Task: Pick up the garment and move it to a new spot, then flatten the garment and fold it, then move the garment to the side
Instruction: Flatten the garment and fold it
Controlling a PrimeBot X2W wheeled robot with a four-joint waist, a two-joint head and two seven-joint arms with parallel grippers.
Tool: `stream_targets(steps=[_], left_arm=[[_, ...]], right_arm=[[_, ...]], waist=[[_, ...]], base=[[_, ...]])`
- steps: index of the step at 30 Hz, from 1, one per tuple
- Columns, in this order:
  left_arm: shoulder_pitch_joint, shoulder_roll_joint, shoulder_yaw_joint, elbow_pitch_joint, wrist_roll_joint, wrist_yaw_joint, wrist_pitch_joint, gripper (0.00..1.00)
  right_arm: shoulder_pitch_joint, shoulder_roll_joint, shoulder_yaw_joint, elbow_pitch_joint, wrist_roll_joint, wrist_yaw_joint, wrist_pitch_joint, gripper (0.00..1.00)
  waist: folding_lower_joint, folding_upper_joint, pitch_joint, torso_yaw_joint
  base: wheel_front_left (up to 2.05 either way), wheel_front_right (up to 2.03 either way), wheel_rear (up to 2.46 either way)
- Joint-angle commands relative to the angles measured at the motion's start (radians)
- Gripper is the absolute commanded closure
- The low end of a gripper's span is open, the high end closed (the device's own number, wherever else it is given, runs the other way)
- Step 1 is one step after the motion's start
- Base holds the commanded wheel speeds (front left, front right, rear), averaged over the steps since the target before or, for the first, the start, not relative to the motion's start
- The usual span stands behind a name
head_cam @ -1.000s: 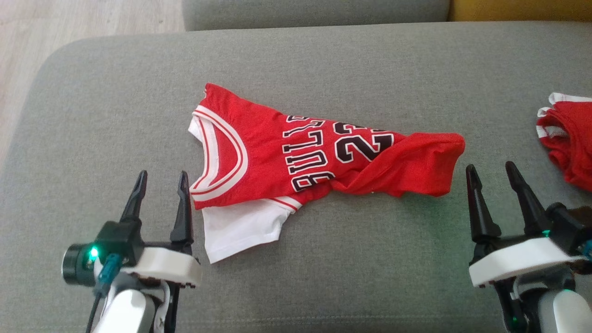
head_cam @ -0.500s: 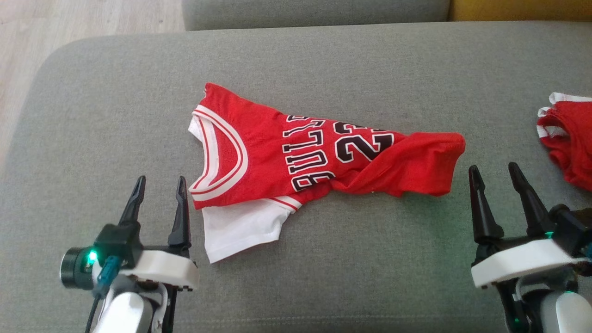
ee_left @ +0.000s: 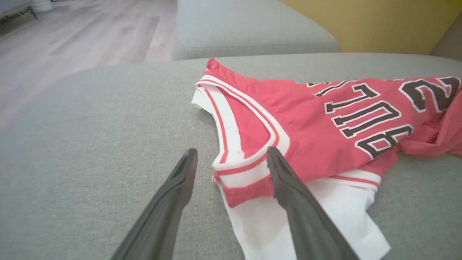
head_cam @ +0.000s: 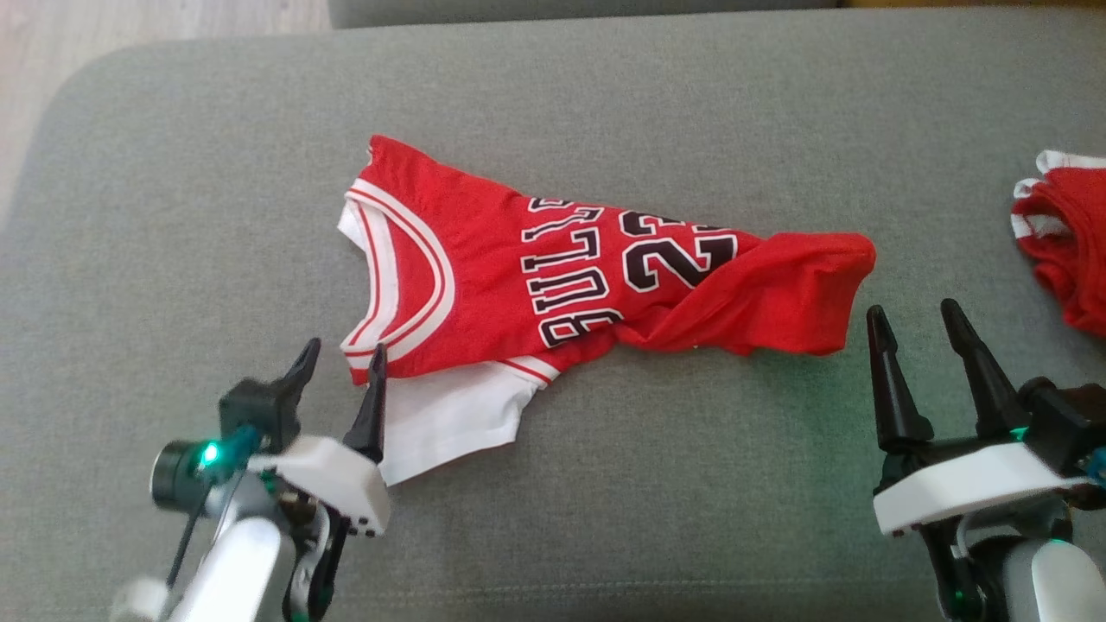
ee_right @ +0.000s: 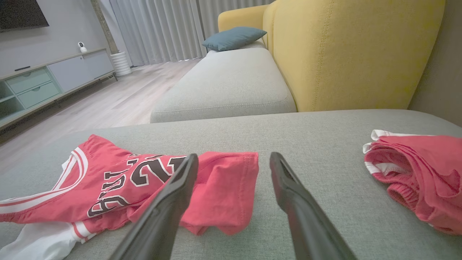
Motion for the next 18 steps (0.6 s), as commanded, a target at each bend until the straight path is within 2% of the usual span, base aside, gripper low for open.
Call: stream_targets(steps=[1, 8, 9, 10, 13, 18], left_arm=[[-0.062, 0.01, 0.031, -0.015, -0.01, -0.009, 0.014, 0.0], [-0.125, 0.006, 0.038, 0.092, -0.093, -0.075, 0.121, 0.0], [-0.13, 0.004, 0.04, 0.102, -0.11, -0.088, 0.133, 0.45], [-0.135, 0.004, 0.043, 0.108, -0.123, -0.099, 0.14, 1.0], [-0.153, -0.001, 0.047, 0.112, -0.148, -0.121, 0.144, 1.0], [-0.207, 0.005, 0.053, 0.092, -0.136, -0.122, 0.099, 1.0]], right_arm=[[-0.044, -0.004, 0.024, -0.035, 0.007, 0.007, -0.003, 0.0], [-0.061, -0.004, 0.031, -0.028, 0.014, 0.007, -0.008, 0.0], [-0.062, -0.004, 0.03, -0.027, 0.015, 0.007, -0.01, 0.0], [-0.063, -0.004, 0.029, -0.026, 0.016, 0.007, -0.011, 0.0], [-0.067, -0.004, 0.027, -0.023, 0.018, 0.007, -0.014, 0.0], [-0.078, -0.004, 0.026, -0.023, 0.022, 0.007, -0.018, 0.0]], waist=[[0.0, 0.0, 0.01, -0.004], [0.0, 0.0, 0.035, -0.027], [0.0, 0.0, 0.038, -0.029], [0.0, 0.0, 0.04, -0.032], [0.0, 0.0, 0.048, -0.037], [0.0, 0.0, 0.068, -0.044]], base=[[0.0, 0.0, 0.0], [0.0, 0.0, 0.0], [0.0, 0.0, 0.0], [0.0, 0.0, 0.0], [0.0, 0.0, 0.0], [0.0, 0.0, 0.0]])
